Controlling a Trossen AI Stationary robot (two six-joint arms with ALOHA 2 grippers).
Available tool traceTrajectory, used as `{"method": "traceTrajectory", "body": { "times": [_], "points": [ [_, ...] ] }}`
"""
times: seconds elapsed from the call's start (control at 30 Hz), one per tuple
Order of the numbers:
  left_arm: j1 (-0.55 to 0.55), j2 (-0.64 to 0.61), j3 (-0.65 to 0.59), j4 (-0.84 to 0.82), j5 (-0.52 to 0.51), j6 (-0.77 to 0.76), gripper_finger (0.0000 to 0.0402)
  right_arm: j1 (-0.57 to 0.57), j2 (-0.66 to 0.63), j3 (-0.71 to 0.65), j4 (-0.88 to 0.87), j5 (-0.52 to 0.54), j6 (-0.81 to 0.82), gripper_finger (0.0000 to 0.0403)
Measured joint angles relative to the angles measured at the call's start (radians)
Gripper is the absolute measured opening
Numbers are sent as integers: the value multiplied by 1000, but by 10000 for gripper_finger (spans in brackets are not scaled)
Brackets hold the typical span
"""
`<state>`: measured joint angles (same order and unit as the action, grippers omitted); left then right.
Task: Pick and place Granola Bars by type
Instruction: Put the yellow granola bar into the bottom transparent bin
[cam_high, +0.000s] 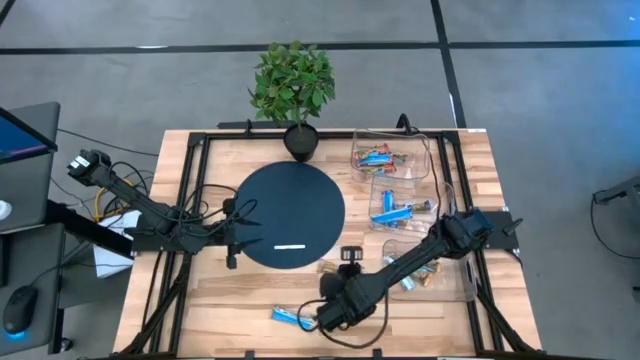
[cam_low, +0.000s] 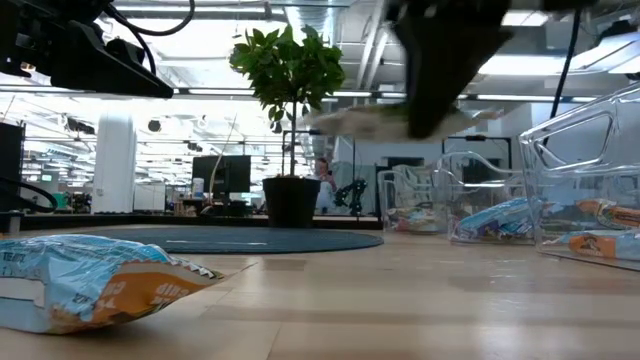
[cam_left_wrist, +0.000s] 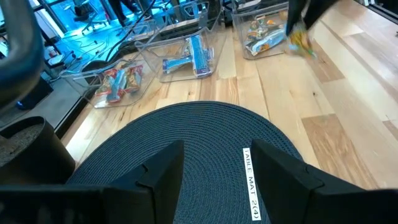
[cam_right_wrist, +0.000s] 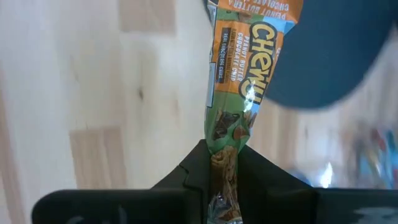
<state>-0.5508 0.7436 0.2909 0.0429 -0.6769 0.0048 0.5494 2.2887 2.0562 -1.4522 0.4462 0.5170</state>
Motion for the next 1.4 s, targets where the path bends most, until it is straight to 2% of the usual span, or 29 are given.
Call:
{"method": "traceTrajectory", "body": {
  "times": [0.1, 0.2, 0.33, 0.63, 0.87, 1.1, 1.27, 1.4],
  "points": [
    [0, 0, 0, 0, 0, 0, 183, 26, 0, 31, -133, -10, 115, 42],
    [0, 0, 0, 0, 0, 1, 183, 56, -25, 21, -119, -77, 137, 42],
    [0, 0, 0, 2, 0, 9, 183, 96, -53, 21, -117, -96, 224, 42],
    [1, 0, 0, 19, 0, 41, 182, 183, -94, 17, -119, -49, 351, 42],
    [1, 0, 0, 26, 0, 60, 182, 220, -161, -9, -118, 57, 300, 32],
    [1, 0, 0, 26, 0, 57, 182, 225, -318, -175, -117, 118, 381, 34],
    [1, 1, 0, 24, 42, 43, 182, 252, -462, -385, -118, 130, 562, 33],
    [1, 1, 0, 21, 45, 27, 182, 291, -552, -557, -65, 98, 702, 28]
  ]
}}
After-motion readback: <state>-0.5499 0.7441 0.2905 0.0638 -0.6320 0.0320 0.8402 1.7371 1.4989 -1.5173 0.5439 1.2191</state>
